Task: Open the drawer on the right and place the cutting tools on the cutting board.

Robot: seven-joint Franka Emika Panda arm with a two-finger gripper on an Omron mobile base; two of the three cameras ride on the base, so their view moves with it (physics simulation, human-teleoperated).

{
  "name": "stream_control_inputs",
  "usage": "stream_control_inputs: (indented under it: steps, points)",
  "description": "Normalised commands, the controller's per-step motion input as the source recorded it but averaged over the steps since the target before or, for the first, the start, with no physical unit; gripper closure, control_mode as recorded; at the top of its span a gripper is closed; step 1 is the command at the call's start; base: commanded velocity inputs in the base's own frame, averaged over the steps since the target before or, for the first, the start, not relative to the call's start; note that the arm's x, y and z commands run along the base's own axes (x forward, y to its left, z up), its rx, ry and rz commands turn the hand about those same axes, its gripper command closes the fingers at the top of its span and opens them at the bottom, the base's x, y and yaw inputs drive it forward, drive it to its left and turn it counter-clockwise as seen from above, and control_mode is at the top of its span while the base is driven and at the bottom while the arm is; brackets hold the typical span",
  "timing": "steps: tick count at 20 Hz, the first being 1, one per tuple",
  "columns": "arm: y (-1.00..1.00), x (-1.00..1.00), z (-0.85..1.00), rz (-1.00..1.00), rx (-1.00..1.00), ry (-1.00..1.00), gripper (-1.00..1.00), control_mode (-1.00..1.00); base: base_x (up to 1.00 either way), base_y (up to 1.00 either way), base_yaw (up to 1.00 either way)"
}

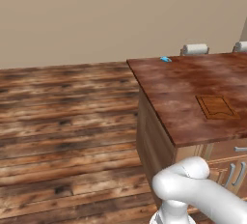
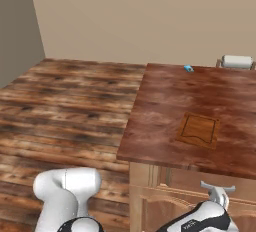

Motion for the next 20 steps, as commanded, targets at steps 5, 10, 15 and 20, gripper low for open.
stream_control_inputs:
  steps: [5,10,15,20]
  points:
    - [-0.22,0.35,-0.35,-0.13,0.0,-0.01,-1.0,-1.0,0.0,0.0,0.0]
    - [-0.18,0.35,-0.28,-0.09,0.0,0.0,-1.0,-1.0,0.0,0.0,0.0]
    - [-0.19,0.34,-0.21,-0.06,0.0,0.0,-1.0,-1.0,0.0,0.0,0.0]
    - [-0.23,0.33,-0.27,-0.05,0.0,0.0,-1.0,-1.0,0.0,0.0,0.0]
